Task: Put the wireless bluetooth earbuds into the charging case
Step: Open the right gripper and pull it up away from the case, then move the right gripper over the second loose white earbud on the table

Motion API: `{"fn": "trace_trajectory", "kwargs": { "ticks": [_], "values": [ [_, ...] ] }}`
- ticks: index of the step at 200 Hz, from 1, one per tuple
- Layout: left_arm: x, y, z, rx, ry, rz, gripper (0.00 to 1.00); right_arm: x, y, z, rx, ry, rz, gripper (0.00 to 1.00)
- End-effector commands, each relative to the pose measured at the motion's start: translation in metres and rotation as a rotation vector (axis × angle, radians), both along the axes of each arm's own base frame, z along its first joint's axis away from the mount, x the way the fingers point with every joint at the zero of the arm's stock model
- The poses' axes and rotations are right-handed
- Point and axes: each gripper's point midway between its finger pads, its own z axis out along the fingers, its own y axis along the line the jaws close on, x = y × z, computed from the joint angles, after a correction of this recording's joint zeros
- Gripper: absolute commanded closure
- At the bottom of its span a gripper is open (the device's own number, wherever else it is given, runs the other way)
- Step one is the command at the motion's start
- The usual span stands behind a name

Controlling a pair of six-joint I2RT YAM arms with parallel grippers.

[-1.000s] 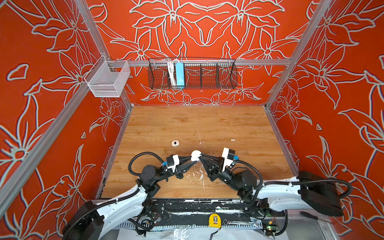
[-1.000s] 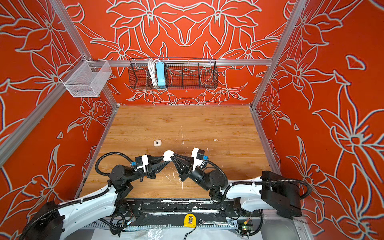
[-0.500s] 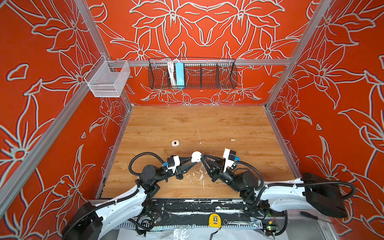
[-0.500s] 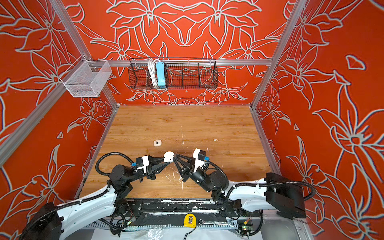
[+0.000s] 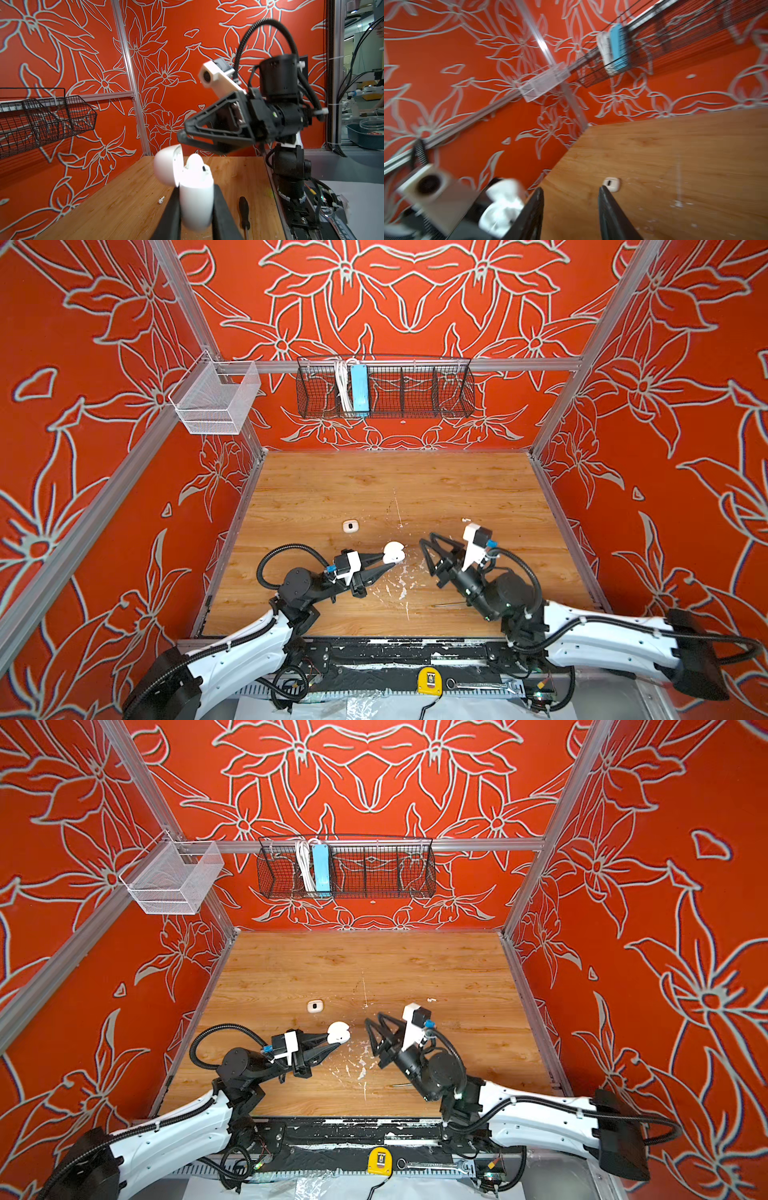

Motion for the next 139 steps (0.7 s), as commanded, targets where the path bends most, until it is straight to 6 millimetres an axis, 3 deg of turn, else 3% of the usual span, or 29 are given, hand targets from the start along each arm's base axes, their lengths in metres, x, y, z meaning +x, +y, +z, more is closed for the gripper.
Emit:
{"fn": "trace_trajectory", "kwargs": {
  "ticks": [1,20,34,81,123,139],
  "values": [
    [0.002,-0.004,0.004,0.007,-0.019,-0.004,1.0,0.039,-0.069,-0.067,-0.287,0.272,-0.296,0.54],
    [0.004,-0.007,0.0,0.027,-0.012,-0.004,1.0,0.068,-0.106,-0.102,-0.351,0.437,-0.373,0.47],
    [0.005,-0.007,0.0,0.035,-0.015,0.001,1.0,0.087,-0.119,-0.128,-0.369,0.552,-0.361,0.43],
    [0.004,-0.006,0.0,0.043,-0.024,0.009,1.0,0.151,-0.123,-0.203,-0.409,0.879,-0.185,0.33],
    [0.005,-0.007,-0.001,0.046,-0.023,0.008,1.0,0.19,-0.14,-0.239,-0.481,0.963,-0.22,0.16],
    [0.005,-0.006,-0.001,0.046,-0.025,0.009,1.0,0.199,-0.141,-0.251,-0.504,1.0,-0.2,0.15]
  ]
}}
